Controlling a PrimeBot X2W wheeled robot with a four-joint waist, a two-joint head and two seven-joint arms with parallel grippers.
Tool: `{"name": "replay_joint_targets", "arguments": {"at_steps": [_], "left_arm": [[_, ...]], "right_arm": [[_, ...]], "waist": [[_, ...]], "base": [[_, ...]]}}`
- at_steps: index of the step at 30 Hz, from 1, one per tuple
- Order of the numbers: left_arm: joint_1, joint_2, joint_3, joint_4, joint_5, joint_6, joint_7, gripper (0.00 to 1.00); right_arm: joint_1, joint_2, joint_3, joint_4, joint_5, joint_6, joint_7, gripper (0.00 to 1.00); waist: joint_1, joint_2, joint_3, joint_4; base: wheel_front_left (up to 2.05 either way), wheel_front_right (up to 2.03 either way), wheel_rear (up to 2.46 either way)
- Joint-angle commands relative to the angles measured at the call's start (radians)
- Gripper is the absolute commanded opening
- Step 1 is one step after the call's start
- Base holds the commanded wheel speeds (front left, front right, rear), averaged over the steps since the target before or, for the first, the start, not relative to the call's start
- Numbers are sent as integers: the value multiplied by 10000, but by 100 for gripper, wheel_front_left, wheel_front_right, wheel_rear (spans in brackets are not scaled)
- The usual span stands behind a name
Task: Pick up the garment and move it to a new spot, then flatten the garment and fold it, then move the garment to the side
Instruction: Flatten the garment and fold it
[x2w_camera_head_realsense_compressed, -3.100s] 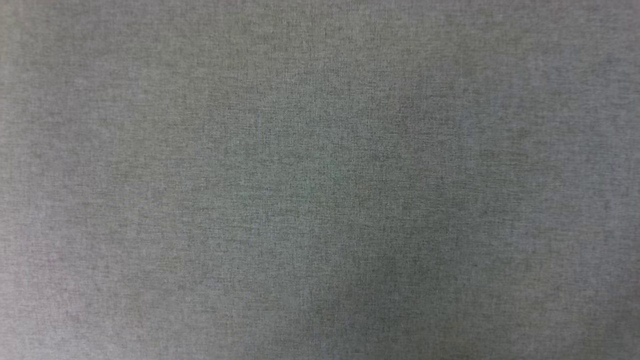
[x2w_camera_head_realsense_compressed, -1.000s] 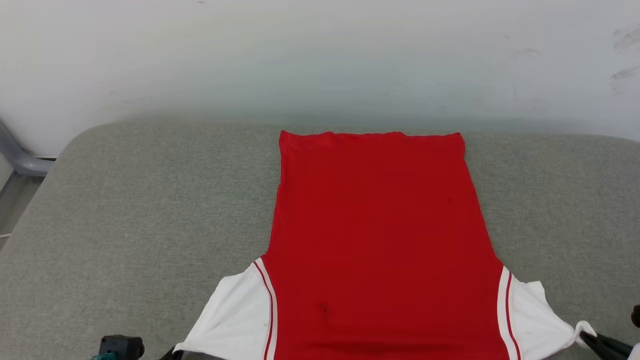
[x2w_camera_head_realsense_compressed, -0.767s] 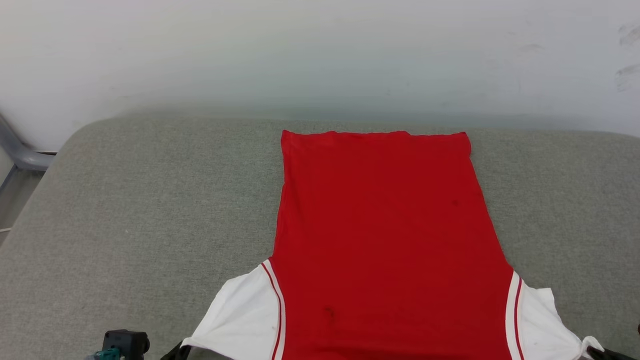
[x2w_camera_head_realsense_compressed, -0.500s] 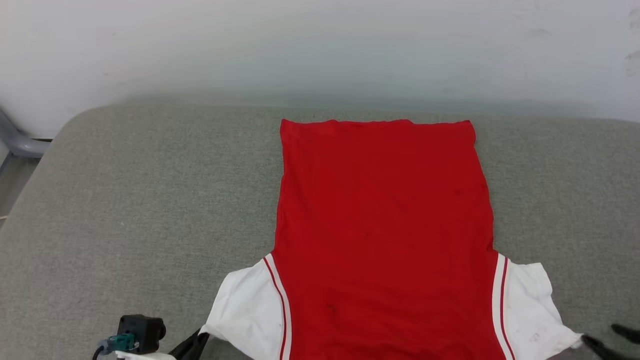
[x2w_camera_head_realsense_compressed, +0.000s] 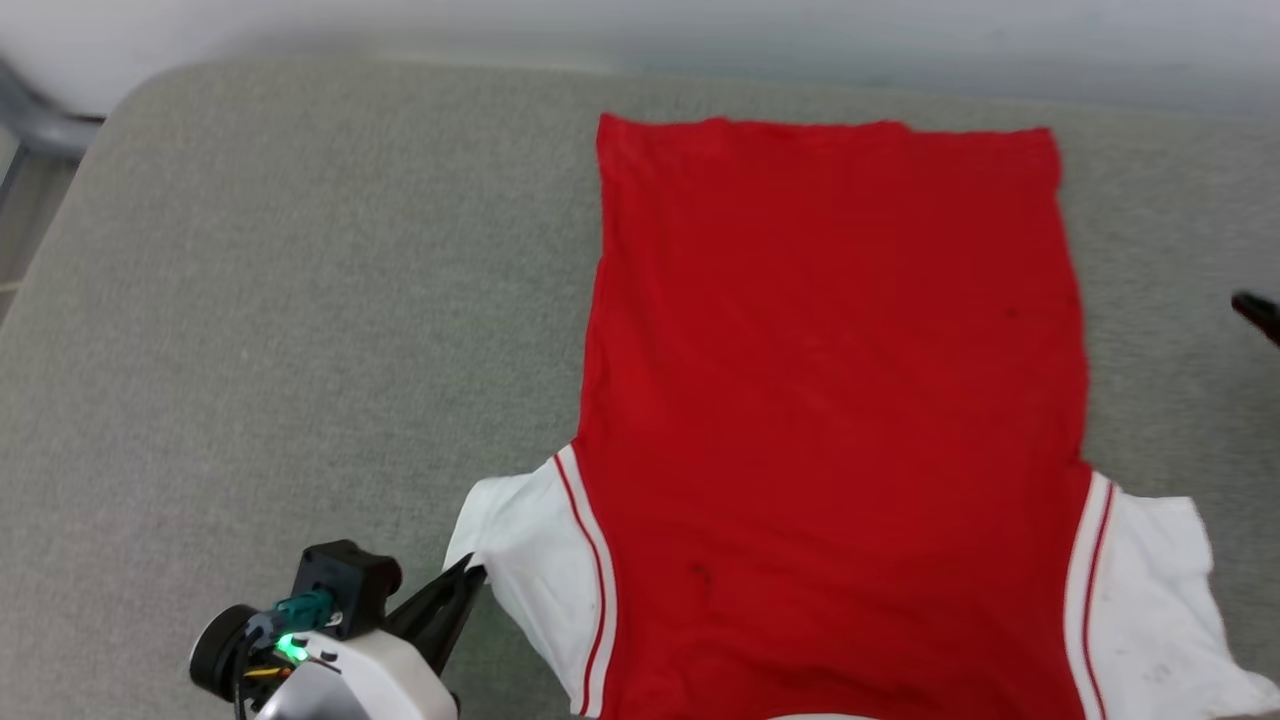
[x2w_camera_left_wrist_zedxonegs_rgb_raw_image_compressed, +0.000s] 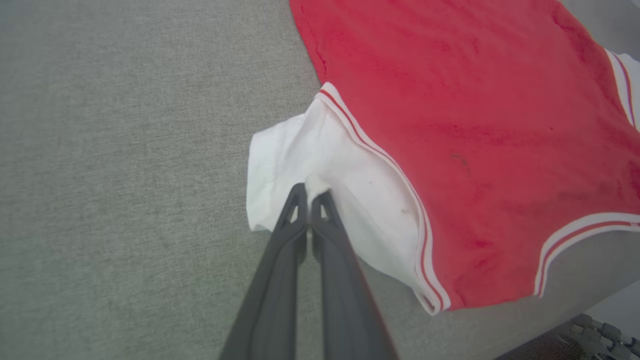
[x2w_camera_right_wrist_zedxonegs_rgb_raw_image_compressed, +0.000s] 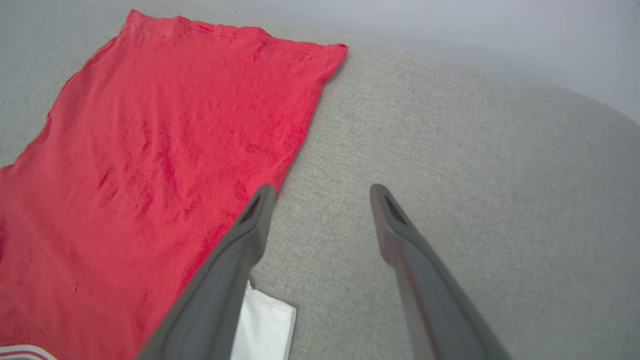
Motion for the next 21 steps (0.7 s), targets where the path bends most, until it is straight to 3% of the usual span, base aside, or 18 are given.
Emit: {"name": "replay_joint_targets", "arguments": {"at_steps": [1,7,10,16,21], "left_arm": [[-188,-50,-56,-113,68,-11,48,0],[-745,-313,-467,-556,257,-131,258,0],[-1024,-514,-669,-699,344,-184,240,0],[-1467,-840,-970,-818,497,-301,152,0],[-1668,-1052,-1168,-828,571,-362,29,0]], "right_arm": [[-513,314,-93,108,-126,-8,482,100],[-3209,1425,-806,1489,-1760,-8,4098,100],[-4500,1974,-1350,2200,-2944,-8,5347,100],[-6252,2671,-2523,3387,-5467,-8,6899,100],[-6650,3122,-3624,3668,-7019,-8,7546,100]], "waist": [[-3,0,798,588],[-3,0,1954,1395],[-3,0,2426,1840],[-3,0,3157,2651],[-3,0,3499,3114]], "base": [[0,0,0],[0,0,0],[0,0,0],[0,0,0],[0,0,0]]}}
